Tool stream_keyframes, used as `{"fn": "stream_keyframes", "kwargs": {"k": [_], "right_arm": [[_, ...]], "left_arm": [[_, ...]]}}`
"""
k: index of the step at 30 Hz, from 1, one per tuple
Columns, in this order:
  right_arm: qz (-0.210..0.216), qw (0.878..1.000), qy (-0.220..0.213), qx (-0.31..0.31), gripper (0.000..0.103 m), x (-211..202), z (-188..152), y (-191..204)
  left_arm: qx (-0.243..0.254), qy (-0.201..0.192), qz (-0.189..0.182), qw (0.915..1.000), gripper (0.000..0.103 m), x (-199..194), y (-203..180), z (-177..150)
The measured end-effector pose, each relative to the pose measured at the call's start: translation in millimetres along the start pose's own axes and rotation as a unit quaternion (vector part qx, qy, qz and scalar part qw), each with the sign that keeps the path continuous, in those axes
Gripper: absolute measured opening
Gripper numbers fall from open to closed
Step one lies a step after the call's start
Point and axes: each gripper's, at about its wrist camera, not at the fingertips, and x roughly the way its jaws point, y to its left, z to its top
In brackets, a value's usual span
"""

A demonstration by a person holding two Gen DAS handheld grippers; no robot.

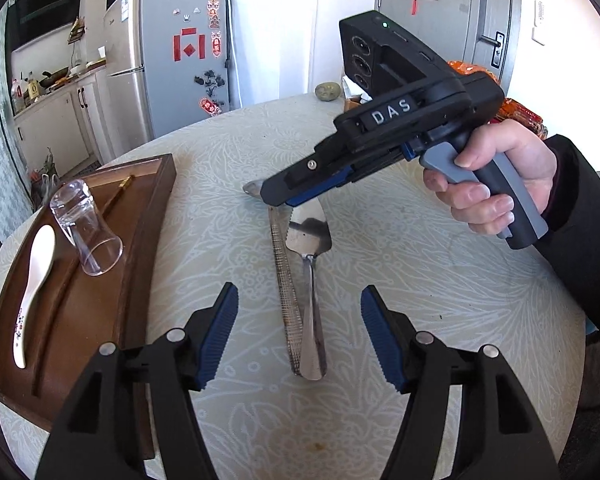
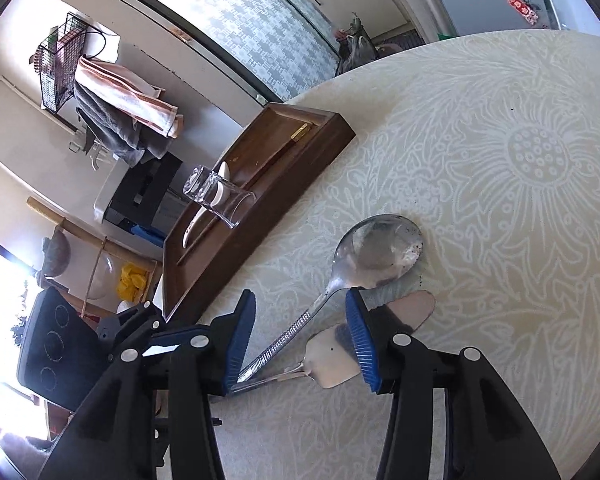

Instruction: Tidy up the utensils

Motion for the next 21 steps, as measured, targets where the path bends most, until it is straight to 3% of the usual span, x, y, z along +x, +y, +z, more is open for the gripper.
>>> {"fn": "stream_keyframes", "kwargs": {"k": [5, 8, 10, 11, 21], "right_arm": [[0.003, 1.000, -0.015, 0.000, 0.048, -17.6, -3.1, -2.2], [0.008, 1.000, -0.026, 0.000, 0.048, -27.4, -4.1, -4.8], [0.009, 1.000, -0.029, 0.000, 0.048, -30.8, -5.1, -6.4], [0.010, 1.000, -0.029, -0.001, 0.048, -31.4, -6.0, -7.5], [0.005, 1.000, -0.024, -0.001, 0.048, -28.0, -9.8, -11.5]], "left_arm": [[0.028, 0.022, -0.006, 0.9994, 0.065, 7.5, -15.1, -1.8], [0.039, 0.014, -0.020, 0.9989, 0.052, 4.4, -23.7, 0.7], [0.041, 0.029, -0.010, 0.9987, 0.046, 9.4, -24.1, -0.3], [0.044, 0.038, 0.000, 0.9983, 0.034, 13.0, -23.0, -1.9], [0.045, 0.056, 0.010, 0.9974, 0.033, 12.8, -18.6, -5.7]]}}
